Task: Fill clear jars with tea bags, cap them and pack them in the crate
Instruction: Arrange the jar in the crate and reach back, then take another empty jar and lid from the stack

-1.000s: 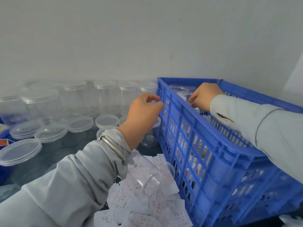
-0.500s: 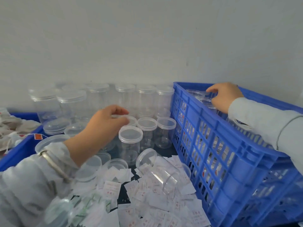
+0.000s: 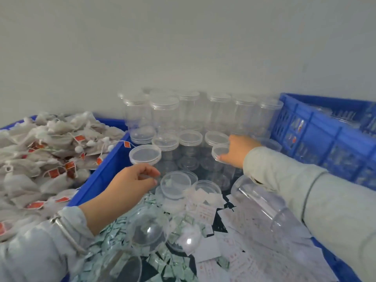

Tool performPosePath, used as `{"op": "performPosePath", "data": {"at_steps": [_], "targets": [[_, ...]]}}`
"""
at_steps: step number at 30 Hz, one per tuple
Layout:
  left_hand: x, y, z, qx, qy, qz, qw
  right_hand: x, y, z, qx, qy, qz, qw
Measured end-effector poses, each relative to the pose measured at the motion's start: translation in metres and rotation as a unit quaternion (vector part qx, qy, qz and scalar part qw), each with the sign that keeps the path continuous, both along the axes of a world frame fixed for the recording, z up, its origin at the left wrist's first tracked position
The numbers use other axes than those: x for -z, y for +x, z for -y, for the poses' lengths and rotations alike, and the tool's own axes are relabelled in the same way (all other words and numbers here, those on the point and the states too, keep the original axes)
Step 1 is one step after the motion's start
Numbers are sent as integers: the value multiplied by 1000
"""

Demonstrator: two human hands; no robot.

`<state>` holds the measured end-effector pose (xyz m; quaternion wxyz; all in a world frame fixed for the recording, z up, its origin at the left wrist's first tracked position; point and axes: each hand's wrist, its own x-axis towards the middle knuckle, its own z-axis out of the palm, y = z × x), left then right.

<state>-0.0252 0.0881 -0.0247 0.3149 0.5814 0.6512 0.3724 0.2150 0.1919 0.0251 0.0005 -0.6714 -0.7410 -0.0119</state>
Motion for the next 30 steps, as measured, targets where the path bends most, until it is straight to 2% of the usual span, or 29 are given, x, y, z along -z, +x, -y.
{"op": "performPosePath", "data": {"at_steps": [2,4,8,10,13,16,19,22,25,27,30], "targets": [[5,-13,5,-8,-1,7,1000,33,-5,-8,72,-37,-31,996],[7,-24,7,-16,5,27,999,57,-5,-15,133,-40,-121,983],[6,-34,4,-14,12,56,998,85,-3,-21,164,40,-223,960],[6,-34,2,-12,7,51,999,89,-4,-18,142,71,-302,940],[4,-29,3,9,6,43,999,86,-13,-3,68,178,-425,885],[1,-23,13,85,70,44,993,81,-37,31,-36,214,-505,835],[-1,-17,25,168,131,14,977,83,-69,75,-160,207,-488,833],[1,-17,28,170,119,-56,977,89,-86,102,-237,263,-444,823],[3,-20,27,174,74,-114,975,102,-88,114,-269,297,-419,815],[2,-20,29,194,55,-130,971,110,-84,116,-277,285,-391,830],[3,-18,30,219,46,-112,968,119,-68,111,-255,258,-361,859]]}}
